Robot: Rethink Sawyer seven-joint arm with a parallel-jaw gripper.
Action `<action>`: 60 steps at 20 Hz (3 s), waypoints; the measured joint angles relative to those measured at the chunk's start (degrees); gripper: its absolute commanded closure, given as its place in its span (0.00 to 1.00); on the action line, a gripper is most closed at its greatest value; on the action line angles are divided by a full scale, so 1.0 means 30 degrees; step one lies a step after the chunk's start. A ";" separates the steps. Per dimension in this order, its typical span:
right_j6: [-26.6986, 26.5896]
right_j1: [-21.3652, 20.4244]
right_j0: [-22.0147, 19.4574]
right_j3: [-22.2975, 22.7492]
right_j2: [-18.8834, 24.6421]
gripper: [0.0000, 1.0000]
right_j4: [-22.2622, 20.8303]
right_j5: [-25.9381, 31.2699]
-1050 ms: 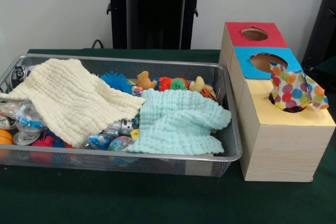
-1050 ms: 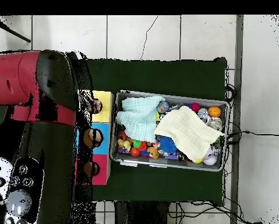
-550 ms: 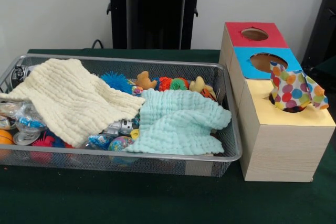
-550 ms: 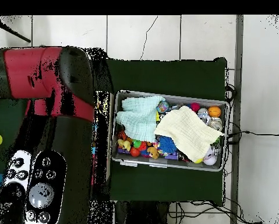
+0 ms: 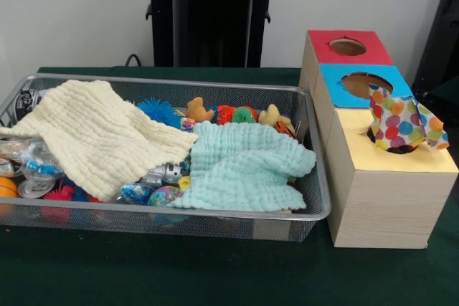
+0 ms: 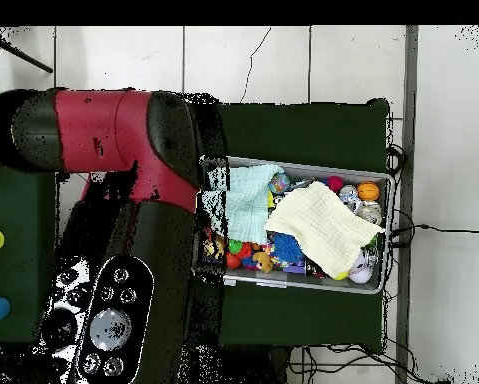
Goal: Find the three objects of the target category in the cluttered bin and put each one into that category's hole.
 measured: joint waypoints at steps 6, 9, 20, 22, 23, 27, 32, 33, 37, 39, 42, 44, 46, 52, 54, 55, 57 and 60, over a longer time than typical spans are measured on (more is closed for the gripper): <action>0.0000 -0.0600 -0.0560 0.0844 0.0625 1.00 -0.0242 -0.0046; 0.0000 -0.0815 -0.0697 0.1115 0.1034 1.00 -0.0263 -0.0059; 0.0000 -0.0884 0.0556 0.1117 0.1142 1.00 -0.0377 -0.0059; 0.0000 -0.0878 0.0858 0.1077 0.1147 1.00 -0.0385 -0.0059; 0.0000 -0.0875 0.0929 0.1059 0.1146 1.00 -0.0393 -0.0059; 0.0000 -0.0862 0.1092 0.1016 0.1147 1.00 -0.0436 -0.0059; 0.0000 -0.0772 0.0909 0.1013 0.1144 1.00 -0.0589 -0.0119; 0.0000 -0.0751 0.0876 0.1013 0.1144 1.00 -0.0638 -0.0164; 0.0000 -0.0560 0.0603 0.1013 0.1147 1.00 -0.0997 -0.0788; 0.0000 -0.0440 0.0444 0.1010 0.1147 1.00 -0.1221 -0.1318; 0.0000 -0.0185 0.0206 0.1013 0.1147 1.00 -0.1574 -0.2283; 0.0000 -0.0020 0.0071 0.1013 0.1150 1.00 -0.1790 -0.2849; 0.0000 0.0171 -0.0088 0.1013 0.1169 1.00 -0.2006 -0.3406; 0.0000 0.0334 -0.0754 0.1118 0.1834 1.00 -0.2210 -0.3932; 0.0000 0.0295 -0.0960 0.1201 0.2121 1.00 -0.2214 -0.3932; 0.0000 0.0253 -0.1192 0.1356 0.2416 1.00 -0.2226 -0.3932; 0.0000 0.0242 -0.1326 0.1494 0.2554 1.00 -0.2238 -0.3932; 0.0000 0.0248 -0.1506 0.1782 0.2791 1.00 -0.2265 -0.3932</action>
